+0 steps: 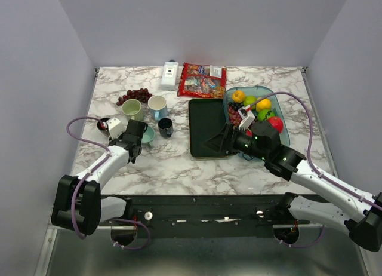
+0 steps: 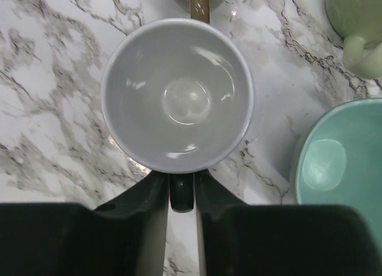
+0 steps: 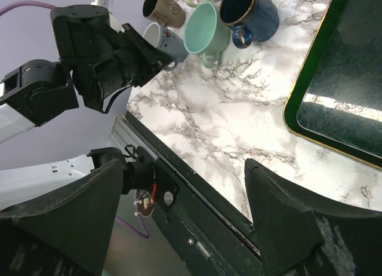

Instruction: Turn the mug right side up

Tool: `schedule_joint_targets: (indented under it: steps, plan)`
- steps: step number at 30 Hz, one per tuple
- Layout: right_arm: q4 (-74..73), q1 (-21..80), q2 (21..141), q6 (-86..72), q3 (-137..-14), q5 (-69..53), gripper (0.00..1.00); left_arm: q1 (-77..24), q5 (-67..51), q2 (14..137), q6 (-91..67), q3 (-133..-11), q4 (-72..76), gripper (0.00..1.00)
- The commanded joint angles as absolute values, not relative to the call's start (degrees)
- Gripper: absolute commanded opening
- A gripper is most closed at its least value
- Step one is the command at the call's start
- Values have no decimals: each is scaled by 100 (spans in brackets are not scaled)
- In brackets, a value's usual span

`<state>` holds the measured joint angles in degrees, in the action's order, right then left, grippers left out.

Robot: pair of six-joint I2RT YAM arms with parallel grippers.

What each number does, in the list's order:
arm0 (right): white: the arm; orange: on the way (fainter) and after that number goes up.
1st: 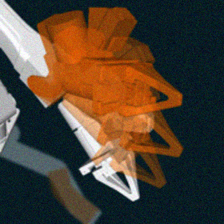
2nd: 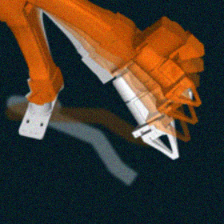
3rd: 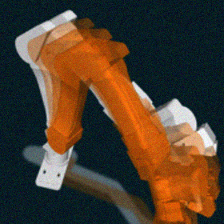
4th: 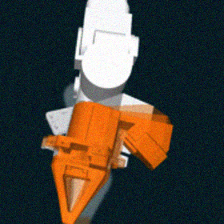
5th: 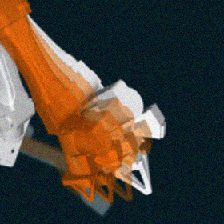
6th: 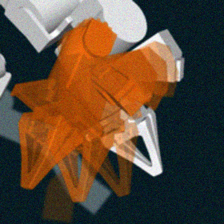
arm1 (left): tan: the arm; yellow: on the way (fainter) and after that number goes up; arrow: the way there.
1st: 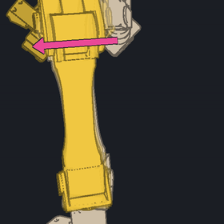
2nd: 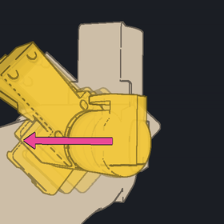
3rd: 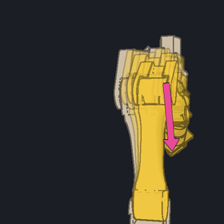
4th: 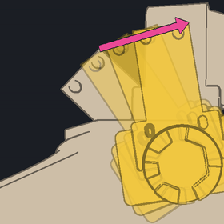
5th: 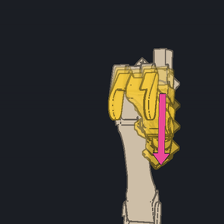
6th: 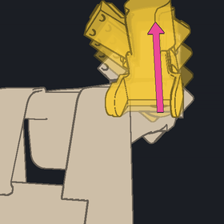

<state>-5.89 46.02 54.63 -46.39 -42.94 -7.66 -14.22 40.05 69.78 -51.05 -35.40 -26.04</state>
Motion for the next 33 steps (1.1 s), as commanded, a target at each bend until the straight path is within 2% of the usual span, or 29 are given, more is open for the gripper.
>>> schedule_joint_targets:
  steps: [1, 3, 4, 10, 11, 14, 24, 28, 33]
  plan:
    - [-782, 4562, 5396, -4535, -4315, -571, 89, -1371, 3691, 6979, -5194, -3516, -2584, 57]
    - [-800, 4562, 5423, -4526, -4324, -536, 89, -1371, 3630, 6743, -5194, -3568, -2715, 75]
    - [-826, 4562, 5440, -4509, -4333, -527, 90, -1371, 3630, 6646, -5212, -3629, -2820, 98]
    - [-984, 4553, 5476, -4465, -4386, -378, 95, -1714, 3472, 5556, -5247, -4226, -3716, 99]
    - [-1028, 4553, 5484, -4456, -4394, -343, 99, -1723, 3332, 5442, -5151, -4323, -3909, 99]
    - [-1370, 4535, 5423, -4386, -4465, -36, 100, -1731, 2630, 5055, -4582, -4692, -4139, 99]
    - [-3075, 4535, 4448, -3990, -4816, 2238, 100, -1731, 1917, 3219, -3517, -5430, -4676, 99]
    - [-3970, 4544, 3904, -4086, -5115, 3031, 100, -1731, 1863, 2927, -2885, -6133, -5044, 99]
    - [-4096, 4544, 3121, -4052, -5194, 3524, 100, -1731, 2083, 3084, -2488, -7117, -5528, 99]
